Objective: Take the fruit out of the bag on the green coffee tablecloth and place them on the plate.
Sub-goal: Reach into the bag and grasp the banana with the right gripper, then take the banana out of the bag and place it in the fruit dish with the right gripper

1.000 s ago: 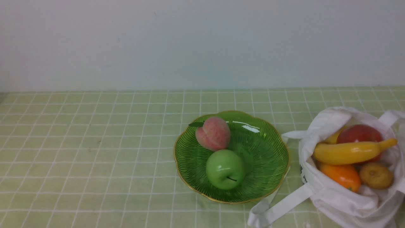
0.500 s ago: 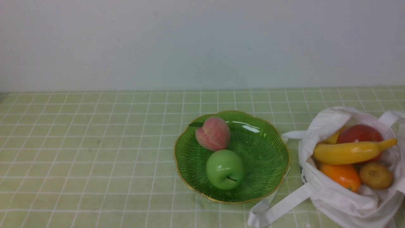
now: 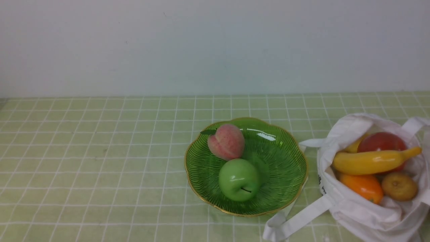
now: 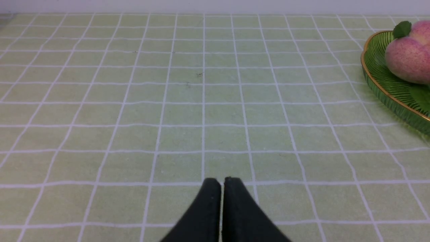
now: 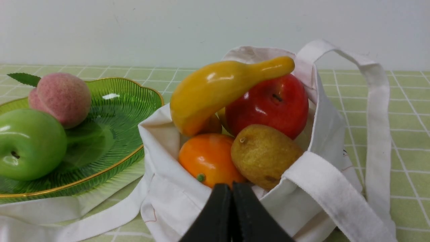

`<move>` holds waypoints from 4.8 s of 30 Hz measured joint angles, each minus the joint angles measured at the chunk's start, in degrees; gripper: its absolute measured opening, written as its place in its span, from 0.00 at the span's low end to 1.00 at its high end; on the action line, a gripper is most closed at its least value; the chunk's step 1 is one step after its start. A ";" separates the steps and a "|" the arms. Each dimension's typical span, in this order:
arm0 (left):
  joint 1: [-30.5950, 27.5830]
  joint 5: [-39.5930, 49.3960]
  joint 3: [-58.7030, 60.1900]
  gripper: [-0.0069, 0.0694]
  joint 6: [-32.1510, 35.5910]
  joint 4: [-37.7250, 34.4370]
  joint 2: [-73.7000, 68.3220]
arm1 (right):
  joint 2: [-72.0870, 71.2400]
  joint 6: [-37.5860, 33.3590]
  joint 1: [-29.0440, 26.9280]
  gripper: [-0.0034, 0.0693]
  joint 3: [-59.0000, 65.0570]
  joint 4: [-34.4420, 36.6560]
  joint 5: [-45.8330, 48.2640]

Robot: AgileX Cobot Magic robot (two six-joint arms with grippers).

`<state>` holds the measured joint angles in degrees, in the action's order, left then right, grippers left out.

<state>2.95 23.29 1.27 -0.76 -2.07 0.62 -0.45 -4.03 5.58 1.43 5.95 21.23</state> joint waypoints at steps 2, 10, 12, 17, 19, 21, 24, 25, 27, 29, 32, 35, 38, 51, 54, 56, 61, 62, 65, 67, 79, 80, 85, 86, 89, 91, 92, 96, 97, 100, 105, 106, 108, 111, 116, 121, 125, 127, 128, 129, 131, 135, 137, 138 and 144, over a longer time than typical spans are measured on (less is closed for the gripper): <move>0.00 0.00 0.00 0.08 0.00 0.00 0.00 | 0.00 0.00 0.00 0.03 0.00 0.00 0.00; 0.00 0.00 0.00 0.08 0.00 0.00 0.00 | 0.00 0.00 0.00 0.03 0.00 0.00 0.00; 0.00 0.00 0.00 0.08 0.00 0.00 0.00 | 0.00 0.00 0.00 0.03 0.00 0.00 0.00; 0.00 0.00 0.00 0.08 0.00 0.00 0.00 | 0.00 0.00 0.00 0.03 0.00 0.16 0.00; 0.00 0.00 0.00 0.08 0.00 0.00 0.00 | 0.00 0.91 0.00 0.03 0.00 1.31 0.00; 0.00 0.00 0.00 0.08 0.00 0.00 0.00 | 0.00 3.33 0.00 0.03 0.00 5.83 -0.10; 0.00 0.00 0.00 0.08 0.00 0.00 0.00 | 0.00 8.01 0.00 0.03 0.19 17.67 -0.67; 0.00 0.00 0.00 0.08 0.00 0.00 0.00 | 0.00 8.98 0.00 0.03 0.19 20.59 -0.87; 0.00 0.00 0.00 0.08 0.00 0.00 0.00 | 0.00 10.56 0.00 0.03 0.23 26.56 -1.38; 0.00 0.00 0.00 0.08 0.00 0.00 0.00 | 0.00 11.18 0.00 0.03 0.23 32.09 -2.25; 0.00 0.00 0.00 0.08 0.00 0.00 0.00 | 0.00 11.59 0.00 0.03 0.23 36.53 -3.94; 0.00 0.00 0.00 0.08 0.00 0.00 0.00 | 0.00 11.84 0.00 0.03 0.23 40.71 -6.70; 0.00 0.00 0.00 0.08 0.00 0.00 0.00 | 0.00 10.34 0.53 0.03 0.18 42.60 -5.38; 0.00 0.00 0.00 0.08 0.00 0.00 0.00 | 27.18 -3.16 1.98 0.03 -34.17 19.73 27.70; 0.00 0.00 0.00 0.08 0.00 0.00 0.00 | 41.47 -1.77 2.04 0.03 -40.47 12.13 38.45; 0.00 0.00 0.00 0.08 0.00 0.00 0.00 | 49.75 -2.33 2.07 0.03 -43.78 10.00 39.79; 0.00 0.00 0.00 0.08 0.00 0.00 0.00 | 60.08 0.18 2.15 0.04 -50.71 8.77 37.15; 0.00 0.00 0.00 0.08 0.00 0.00 0.00 | 62.79 2.83 2.15 0.05 -52.53 8.22 35.83; 0.00 0.00 0.00 0.08 0.00 0.00 0.00 | 67.14 6.25 2.15 0.11 -54.46 7.25 33.60; 0.00 0.00 0.00 0.08 0.00 0.00 0.00 | 69.80 7.55 2.15 0.19 -54.73 6.93 32.07; 0.00 0.00 0.00 0.08 0.00 0.00 0.00 | 76.76 26.81 2.15 0.93 -54.73 6.57 30.06; 0.00 0.00 0.00 0.08 0.00 0.00 0.00 | 76.74 27.07 2.15 0.94 -54.73 6.48 30.12; 0.00 0.00 0.00 0.08 0.00 0.00 0.00 | 76.81 30.24 2.17 1.00 -54.73 3.09 30.90; 0.00 0.00 0.00 0.08 0.00 0.00 0.00 | 76.85 30.18 2.17 1.00 -54.86 1.09 30.90; 0.00 0.00 0.00 0.08 0.00 0.00 0.00 | 77.06 26.45 2.17 0.98 -56.50 -2.69 31.86; 0.00 0.00 0.00 0.08 0.00 0.00 0.00 | 77.12 22.51 2.17 0.97 -58.05 -3.83 33.33; 0.00 0.00 0.00 0.08 0.00 0.00 0.00 | 77.12 19.30 2.17 0.96 -59.46 -4.05 34.62; 0.00 0.00 0.00 0.08 0.00 0.00 0.00 | 77.12 5.19 2.36 0.91 -64.47 -3.49 39.32; 0.00 0.00 0.00 0.08 0.00 0.00 0.00 | 77.12 0.99 2.71 0.91 -64.97 -3.37 40.36; 0.00 0.00 0.00 0.08 0.00 0.00 0.00 | 77.45 -9.58 4.33 0.89 -65.08 -3.48 42.64; 0.00 0.00 0.00 0.08 0.00 0.00 0.00 | 80.10 -15.19 6.52 0.89 -65.08 -6.65 40.87; 0.00 0.00 0.00 0.08 0.00 0.00 0.00 | 80.92 -15.48 6.69 0.89 -65.08 -7.57 40.15; 0.00 0.00 0.00 0.08 0.00 0.00 0.00 | 82.28 -15.78 6.75 0.89 -65.08 -8.96 39.47; 0.00 0.00 0.00 0.08 0.00 0.00 0.00 | 85.86 -15.94 6.79 0.88 -65.08 -11.72 39.45; 0.00 0.00 0.00 0.08 0.00 0.00 0.00 | 90.17 -16.02 6.79 0.86 -65.08 -13.39 39.71; 0.00 0.00 0.00 0.08 0.00 0.00 0.00 | 92.25 -16.08 6.79 0.80 -65.09 -13.45 39.71; 0.00 0.00 0.00 0.08 0.00 0.00 0.00 | 92.30 -16.08 6.81 0.66 -65.21 -13.86 40.02; 0.00 0.00 0.00 0.08 0.00 0.00 0.00 | 91.95 -16.08 6.81 0.49 -65.77 -14.39 41.46; 0.00 0.00 0.00 0.08 0.00 0.00 0.00 | 91.58 -16.02 6.81 0.49 -66.25 -14.56 42.52; 0.00 0.00 0.00 0.08 0.00 0.00 0.00 | 91.08 -16.02 6.81 0.49 -66.74 -14.64 43.92; 0.00 0.00 0.00 0.08 0.00 0.00 0.00 | 89.42 -16.02 6.81 0.49 -68.47 -14.08 47.33; 0.00 0.00 0.00 0.08 0.00 0.00 0.00 | 86.08 -15.97 6.81 0.49 -70.12 -12.53 48.86; 0.00 0.00 0.00 0.08 0.00 0.00 0.00 | 83.21 -15.97 6.81 0.49 -70.37 -10.86 49.39; 0.00 0.00 0.00 0.08 0.00 0.00 0.00 | 82.56 -15.97 6.81 0.49 -70.37 -10.54 49.56; 0.00 0.00 0.00 0.08 0.00 0.00 0.00 | 76.76 -15.92 6.81 0.49 -70.42 0.67 50.04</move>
<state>2.95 23.29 1.27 -0.76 -2.07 0.62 76.31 -19.95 12.39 -68.99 6.62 71.26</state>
